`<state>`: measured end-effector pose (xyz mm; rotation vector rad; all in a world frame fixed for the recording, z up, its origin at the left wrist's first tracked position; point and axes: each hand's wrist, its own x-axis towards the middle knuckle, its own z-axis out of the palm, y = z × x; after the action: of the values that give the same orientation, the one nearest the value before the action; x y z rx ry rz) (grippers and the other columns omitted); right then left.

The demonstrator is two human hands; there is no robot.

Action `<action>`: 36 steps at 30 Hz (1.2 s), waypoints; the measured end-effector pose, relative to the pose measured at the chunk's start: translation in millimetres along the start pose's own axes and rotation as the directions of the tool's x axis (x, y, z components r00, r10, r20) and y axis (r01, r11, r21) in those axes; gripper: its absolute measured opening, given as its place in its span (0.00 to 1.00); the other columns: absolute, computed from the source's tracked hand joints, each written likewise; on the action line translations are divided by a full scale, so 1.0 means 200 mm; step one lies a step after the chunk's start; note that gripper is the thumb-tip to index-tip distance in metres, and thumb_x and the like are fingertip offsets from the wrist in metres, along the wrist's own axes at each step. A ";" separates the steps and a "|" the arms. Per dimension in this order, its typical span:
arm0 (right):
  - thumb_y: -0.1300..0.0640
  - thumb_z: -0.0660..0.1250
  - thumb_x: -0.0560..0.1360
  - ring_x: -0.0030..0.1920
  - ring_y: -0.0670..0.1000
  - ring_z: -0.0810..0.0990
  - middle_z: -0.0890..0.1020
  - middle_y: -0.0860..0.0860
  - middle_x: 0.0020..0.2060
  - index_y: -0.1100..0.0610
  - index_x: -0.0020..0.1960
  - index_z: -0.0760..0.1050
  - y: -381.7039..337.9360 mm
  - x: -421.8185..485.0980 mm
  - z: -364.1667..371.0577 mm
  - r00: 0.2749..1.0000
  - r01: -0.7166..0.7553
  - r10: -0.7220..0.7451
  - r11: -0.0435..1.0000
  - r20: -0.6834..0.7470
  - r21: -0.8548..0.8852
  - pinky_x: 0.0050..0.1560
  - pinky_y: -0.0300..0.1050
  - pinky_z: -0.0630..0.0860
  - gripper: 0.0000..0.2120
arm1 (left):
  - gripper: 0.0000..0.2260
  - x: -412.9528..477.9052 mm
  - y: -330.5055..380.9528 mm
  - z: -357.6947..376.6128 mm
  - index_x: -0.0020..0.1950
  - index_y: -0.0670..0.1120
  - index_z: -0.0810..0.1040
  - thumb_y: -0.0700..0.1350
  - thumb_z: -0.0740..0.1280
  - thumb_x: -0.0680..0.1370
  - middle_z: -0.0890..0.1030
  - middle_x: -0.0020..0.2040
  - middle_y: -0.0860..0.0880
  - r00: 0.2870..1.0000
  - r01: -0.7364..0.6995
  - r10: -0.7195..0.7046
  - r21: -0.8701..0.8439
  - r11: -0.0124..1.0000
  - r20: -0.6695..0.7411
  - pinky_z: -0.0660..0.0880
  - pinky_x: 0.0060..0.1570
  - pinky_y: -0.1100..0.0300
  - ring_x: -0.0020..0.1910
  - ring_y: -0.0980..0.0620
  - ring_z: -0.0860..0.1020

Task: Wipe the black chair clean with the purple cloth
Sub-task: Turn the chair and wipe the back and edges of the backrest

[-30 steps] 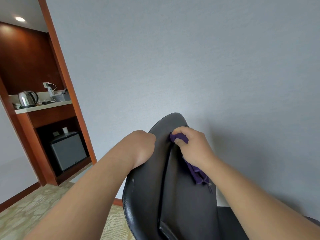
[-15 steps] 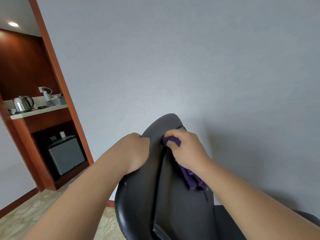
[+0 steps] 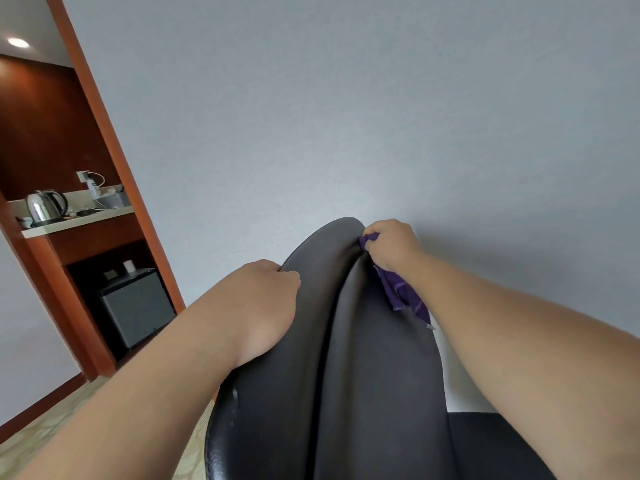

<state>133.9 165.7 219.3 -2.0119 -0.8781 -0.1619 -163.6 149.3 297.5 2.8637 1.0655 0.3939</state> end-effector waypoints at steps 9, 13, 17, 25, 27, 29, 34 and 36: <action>0.64 0.60 0.73 0.48 0.55 0.77 0.81 0.51 0.52 0.53 0.51 0.82 0.05 0.11 0.07 0.993 -0.121 0.120 0.990 -0.021 -0.067 0.55 0.49 0.79 0.15 | 0.14 0.06 0.02 -0.01 0.55 0.40 0.76 0.40 0.52 0.82 0.76 0.54 0.46 1.000 -0.012 0.012 0.026 1.000 0.000 0.73 0.55 0.53 0.55 0.47 0.76; 0.62 0.63 0.77 0.53 0.54 0.78 0.79 0.48 0.52 0.50 0.51 0.80 0.04 0.03 0.08 0.998 -0.055 0.058 0.992 -0.019 0.110 0.56 0.47 0.77 0.10 | 0.14 0.07 0.01 -0.01 0.54 0.40 0.77 0.40 0.51 0.83 0.77 0.54 0.46 1.000 0.004 -0.006 0.062 0.998 0.031 0.71 0.49 0.58 0.55 0.47 0.76; 0.58 0.65 0.78 0.52 0.49 0.77 0.80 0.46 0.52 0.47 0.54 0.80 -0.02 -0.18 0.05 0.997 0.074 -0.065 0.972 -0.049 0.223 0.52 0.39 0.71 0.09 | 0.14 0.07 0.01 -0.02 0.54 0.39 0.77 0.39 0.51 0.82 0.77 0.55 0.44 0.999 0.006 -0.008 0.036 0.999 0.036 0.69 0.47 0.59 0.56 0.45 0.76; 0.52 0.68 0.77 0.52 0.34 0.75 0.79 0.31 0.47 0.42 0.55 0.80 -0.21 -0.75 -0.09 0.949 0.315 -0.309 0.900 -0.066 0.303 0.50 0.21 0.66 0.09 | 0.14 0.04 0.04 -0.04 0.55 0.41 0.77 0.39 0.51 0.83 0.76 0.56 0.44 0.998 -0.008 0.004 0.072 0.997 0.056 0.72 0.53 0.58 0.55 0.46 0.76; 0.50 0.68 0.76 0.53 0.33 0.76 0.79 0.32 0.49 0.41 0.55 0.79 -0.22 -0.85 -0.13 0.933 0.352 -0.355 0.878 -0.050 0.324 0.52 0.22 0.67 0.08 | 0.13 0.03 0.05 -0.04 0.54 0.42 0.76 0.39 0.51 0.82 0.76 0.55 0.45 0.998 -0.021 0.016 0.083 0.996 0.057 0.71 0.53 0.58 0.55 0.47 0.75; 0.48 0.69 0.76 0.53 0.35 0.77 0.80 0.33 0.50 0.40 0.55 0.79 -0.22 -0.89 -0.16 0.924 0.368 -0.382 0.874 -0.020 0.318 0.53 0.26 0.71 0.09 | 0.12 0.02 0.05 -0.04 0.51 0.42 0.75 0.38 0.51 0.82 0.75 0.54 0.46 0.999 -0.030 0.026 0.091 0.995 0.046 0.71 0.51 0.59 0.53 0.48 0.75; 0.50 0.69 0.76 0.51 0.41 0.78 0.80 0.35 0.48 0.40 0.55 0.79 -0.20 -0.77 -0.16 0.939 0.335 -0.344 0.908 -0.007 0.251 0.55 0.42 0.76 0.09 | 0.10 0.03 0.03 -0.02 0.46 0.43 0.72 0.39 0.52 0.81 0.73 0.48 0.49 0.999 -0.019 0.017 0.068 0.997 0.031 0.70 0.45 0.60 0.48 0.49 0.74; 0.50 0.69 0.76 0.51 0.43 0.77 0.79 0.36 0.48 0.40 0.54 0.79 -0.18 -0.66 -0.12 0.956 0.293 -0.293 0.934 -0.030 0.207 0.54 0.44 0.75 0.08 | 0.11 0.04 0.02 -0.02 0.48 0.41 0.73 0.40 0.51 0.81 0.74 0.49 0.49 0.999 -0.011 0.010 0.039 0.999 0.036 0.72 0.47 0.58 0.49 0.48 0.75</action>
<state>19.5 90.2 201.0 -1.6789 -1.1459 -0.2254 -155.8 151.2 303.2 2.9000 1.0644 0.3253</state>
